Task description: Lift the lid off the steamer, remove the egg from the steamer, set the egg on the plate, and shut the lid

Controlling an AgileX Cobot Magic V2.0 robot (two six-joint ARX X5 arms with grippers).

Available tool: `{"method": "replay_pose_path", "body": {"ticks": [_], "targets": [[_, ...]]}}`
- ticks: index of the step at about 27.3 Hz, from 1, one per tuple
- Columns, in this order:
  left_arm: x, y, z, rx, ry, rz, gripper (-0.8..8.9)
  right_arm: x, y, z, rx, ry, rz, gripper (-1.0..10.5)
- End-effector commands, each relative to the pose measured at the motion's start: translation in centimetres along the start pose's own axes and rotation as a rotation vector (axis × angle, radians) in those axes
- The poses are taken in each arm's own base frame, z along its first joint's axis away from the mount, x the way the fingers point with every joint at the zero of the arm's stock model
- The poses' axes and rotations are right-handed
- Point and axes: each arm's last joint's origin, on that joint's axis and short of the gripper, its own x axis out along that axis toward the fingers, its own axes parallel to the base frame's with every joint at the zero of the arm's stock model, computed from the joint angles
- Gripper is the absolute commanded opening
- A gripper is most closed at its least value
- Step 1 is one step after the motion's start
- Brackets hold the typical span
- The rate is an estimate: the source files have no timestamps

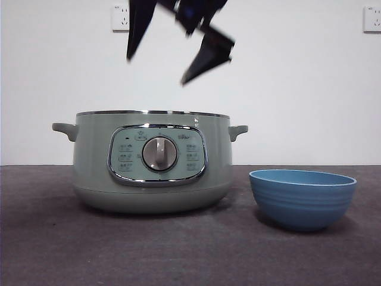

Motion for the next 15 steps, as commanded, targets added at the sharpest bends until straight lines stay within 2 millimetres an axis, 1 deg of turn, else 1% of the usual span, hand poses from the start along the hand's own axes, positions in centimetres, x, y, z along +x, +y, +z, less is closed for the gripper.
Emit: {"method": "replay_pose_path", "body": {"ticks": [1,4,8,15], "targets": [[-0.7,0.1,0.6,-0.01,-0.072,0.006,-0.08,3.0,-0.4,-0.5,0.002,0.038,-0.011,5.3],[-0.7,0.1,0.6,-0.009,-0.065,0.005,-0.08,5.4,-0.7,-0.9,0.004,0.05,-0.015,5.3],[-0.7,0.1,0.5,-0.009,-0.06,0.004,-0.08,7.8,-1.1,-1.6,0.012,0.066,-0.04,5.3],[-0.7,0.1,0.5,-0.008,-0.058,0.002,-0.08,10.3,-1.6,-2.4,0.014,0.087,-0.07,5.3]]}}
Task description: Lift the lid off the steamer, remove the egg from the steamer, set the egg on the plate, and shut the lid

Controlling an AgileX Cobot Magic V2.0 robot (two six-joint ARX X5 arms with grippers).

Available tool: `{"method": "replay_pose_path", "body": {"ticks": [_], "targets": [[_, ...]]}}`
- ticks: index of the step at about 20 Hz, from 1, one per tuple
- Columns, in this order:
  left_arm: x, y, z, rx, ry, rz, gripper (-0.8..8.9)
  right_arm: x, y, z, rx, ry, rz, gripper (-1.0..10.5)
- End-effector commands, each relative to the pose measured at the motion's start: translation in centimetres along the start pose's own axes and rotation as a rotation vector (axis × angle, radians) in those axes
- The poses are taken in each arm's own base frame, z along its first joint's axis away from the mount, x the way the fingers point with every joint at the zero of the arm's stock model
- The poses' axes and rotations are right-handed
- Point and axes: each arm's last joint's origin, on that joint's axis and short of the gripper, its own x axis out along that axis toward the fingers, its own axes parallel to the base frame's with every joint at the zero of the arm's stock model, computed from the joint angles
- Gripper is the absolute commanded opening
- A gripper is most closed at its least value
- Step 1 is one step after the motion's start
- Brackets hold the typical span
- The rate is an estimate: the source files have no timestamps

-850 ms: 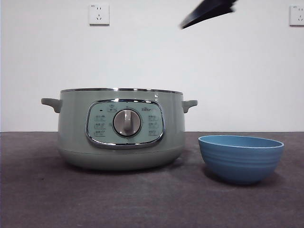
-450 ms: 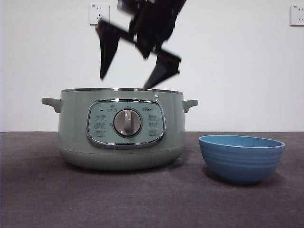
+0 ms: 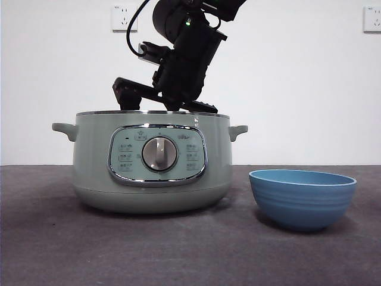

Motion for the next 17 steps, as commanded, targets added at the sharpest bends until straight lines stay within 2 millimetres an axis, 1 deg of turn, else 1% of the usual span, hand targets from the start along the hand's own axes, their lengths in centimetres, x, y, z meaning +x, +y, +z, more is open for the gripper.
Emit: {"method": "replay_pose_path", "body": {"ticks": [1,7,9,10,11,12,13,15,16,17], "targets": [[-0.7,0.1,0.6,-0.008,-0.073,0.004,-0.08,1.1,-0.1,-0.3,0.006,0.009,-0.008,5.3],[-0.7,0.1,0.6,-0.008,-0.073,0.003,-0.08,3.1,-0.3,-1.2,0.009,0.053,-0.019,5.3],[-0.7,0.1,0.6,-0.008,-0.072,0.004,-0.08,3.1,-0.4,-1.1,0.007,0.047,-0.036,4.2],[-0.7,0.1,0.6,-0.008,-0.072,0.003,-0.08,3.1,-0.4,-1.1,0.008,0.046,-0.036,4.0],[-0.7,0.1,0.6,-0.008,-0.071,0.004,-0.08,3.1,-0.4,-1.1,0.008,0.045,-0.037,3.5],[-0.7,0.1,0.5,-0.008,-0.066,0.003,-0.08,3.1,-0.4,-1.1,0.008,0.046,-0.036,2.4],[-0.7,0.1,0.5,-0.008,-0.062,0.003,-0.08,3.1,-0.4,-1.1,0.008,0.044,-0.034,1.8],[-0.7,0.1,0.4,-0.007,-0.055,0.002,-0.08,3.1,-0.4,-1.0,0.007,0.036,-0.033,1.8],[-0.7,0.1,0.4,-0.007,-0.055,0.002,-0.08,3.1,-0.4,-1.0,0.007,0.035,-0.032,1.1],[-0.7,0.1,0.4,-0.007,-0.055,0.002,-0.08,3.1,-0.4,-1.0,0.007,0.036,-0.031,0.2]]}}
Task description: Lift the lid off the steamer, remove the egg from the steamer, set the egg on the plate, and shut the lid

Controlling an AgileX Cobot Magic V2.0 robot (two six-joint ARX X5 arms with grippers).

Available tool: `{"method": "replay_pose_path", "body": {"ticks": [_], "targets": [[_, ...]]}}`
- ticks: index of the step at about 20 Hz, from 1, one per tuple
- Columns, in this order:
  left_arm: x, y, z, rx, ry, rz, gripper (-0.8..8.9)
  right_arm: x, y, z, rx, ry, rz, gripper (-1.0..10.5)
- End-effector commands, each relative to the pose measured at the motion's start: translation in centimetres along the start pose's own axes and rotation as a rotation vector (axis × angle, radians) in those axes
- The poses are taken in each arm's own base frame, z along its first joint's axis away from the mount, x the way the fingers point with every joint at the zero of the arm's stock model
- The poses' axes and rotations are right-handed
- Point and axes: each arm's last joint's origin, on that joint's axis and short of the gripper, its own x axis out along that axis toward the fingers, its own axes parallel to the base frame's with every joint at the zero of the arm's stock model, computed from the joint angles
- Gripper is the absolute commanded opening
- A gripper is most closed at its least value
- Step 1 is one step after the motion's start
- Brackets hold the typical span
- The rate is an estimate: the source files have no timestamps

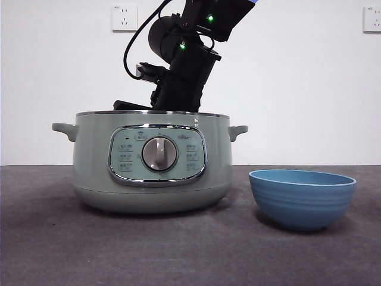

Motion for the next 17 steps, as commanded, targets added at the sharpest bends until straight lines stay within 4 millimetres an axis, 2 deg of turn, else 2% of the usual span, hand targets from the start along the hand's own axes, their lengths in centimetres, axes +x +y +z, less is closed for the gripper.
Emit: {"method": "replay_pose_path", "body": {"ticks": [1,4,6,9,11,14,15,17], "targets": [[-0.7,0.1,0.6,-0.008,-0.073,0.004,-0.08,0.6,0.0,-0.2,0.006,0.006,-0.001,-0.1],[-0.7,0.1,0.6,-0.005,-0.073,0.004,-0.08,0.4,0.1,0.0,0.004,-0.012,0.002,-0.1],[-0.7,0.1,0.6,-0.005,-0.075,0.004,-0.08,-2.0,0.2,0.9,-0.013,-0.06,0.006,-0.1],[-0.7,0.1,0.7,-0.005,-0.079,0.004,-0.08,-8.2,0.6,2.2,-0.033,-0.133,0.01,-0.1],[-0.7,0.1,0.7,-0.005,-0.081,0.002,-0.08,-13.5,0.6,2.2,-0.061,-0.169,-0.014,-0.1],[-0.7,-0.1,0.8,-0.004,-0.092,-0.043,-0.08,-21.8,0.3,0.7,-0.089,-0.185,-0.123,-0.1],[-0.7,-0.1,0.8,-0.004,-0.099,-0.046,-0.08,-23.8,0.0,-0.1,-0.086,-0.175,-0.16,-0.1],[-0.7,-0.1,1.0,-0.004,-0.115,-0.047,-0.08,-26.1,-0.5,-1.4,-0.079,-0.14,-0.208,-0.1]]}}
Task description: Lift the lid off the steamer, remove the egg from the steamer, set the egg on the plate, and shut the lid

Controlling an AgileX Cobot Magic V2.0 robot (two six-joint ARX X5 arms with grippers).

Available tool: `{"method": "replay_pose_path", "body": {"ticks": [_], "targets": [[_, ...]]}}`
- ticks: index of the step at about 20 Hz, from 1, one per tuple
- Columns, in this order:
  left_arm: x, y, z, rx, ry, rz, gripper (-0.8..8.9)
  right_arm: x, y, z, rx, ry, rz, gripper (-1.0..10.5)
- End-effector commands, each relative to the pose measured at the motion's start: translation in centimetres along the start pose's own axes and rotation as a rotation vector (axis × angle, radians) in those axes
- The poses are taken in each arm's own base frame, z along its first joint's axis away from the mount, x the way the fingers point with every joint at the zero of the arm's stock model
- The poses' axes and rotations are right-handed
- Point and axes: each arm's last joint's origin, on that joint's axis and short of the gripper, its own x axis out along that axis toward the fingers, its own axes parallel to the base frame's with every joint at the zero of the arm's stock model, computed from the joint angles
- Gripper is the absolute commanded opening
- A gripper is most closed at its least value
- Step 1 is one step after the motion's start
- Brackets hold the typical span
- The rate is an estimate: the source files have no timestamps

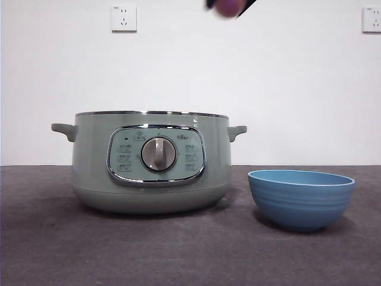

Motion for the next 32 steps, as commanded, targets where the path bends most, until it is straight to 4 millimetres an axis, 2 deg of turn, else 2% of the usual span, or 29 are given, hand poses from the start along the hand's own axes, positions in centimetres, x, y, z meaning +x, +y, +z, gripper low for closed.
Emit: {"method": "replay_pose_path", "body": {"ticks": [1,4,6,12,16,21,29,32], "targets": [[-0.7,0.0,0.9,-0.001,-0.099,0.005,-0.08,-1.0,-0.6,-0.9,-0.011,0.052,-0.037,-0.1],[-0.7,0.0,0.9,-0.001,-0.104,0.004,-0.08,-1.7,-1.2,-2.1,-0.001,0.085,-0.048,-0.1],[-0.7,0.0,0.9,-0.001,-0.105,-0.009,-0.08,-0.9,-1.4,-3.2,0.006,0.12,-0.054,-0.1],[-0.7,0.0,0.9,-0.003,-0.107,-0.02,-0.08,4.7,-2.2,-7.6,0.047,0.213,-0.02,-0.1],[-0.7,0.0,0.9,-0.003,-0.107,-0.02,-0.08,8.6,-2.5,-11.8,0.071,0.258,-0.028,-0.1],[-0.4,0.0,1.0,-0.003,-0.099,-0.021,-0.08,11.8,-3.3,-16.1,0.121,0.243,0.015,-0.1],[-0.4,0.0,1.0,-0.003,-0.096,-0.024,-0.08,15.7,-3.7,-17.5,0.128,0.27,0.039,-0.1],[-0.4,0.0,1.0,-0.003,-0.096,-0.024,-0.08,16.3,-3.5,-17.8,0.123,0.293,0.043,-0.1]]}}
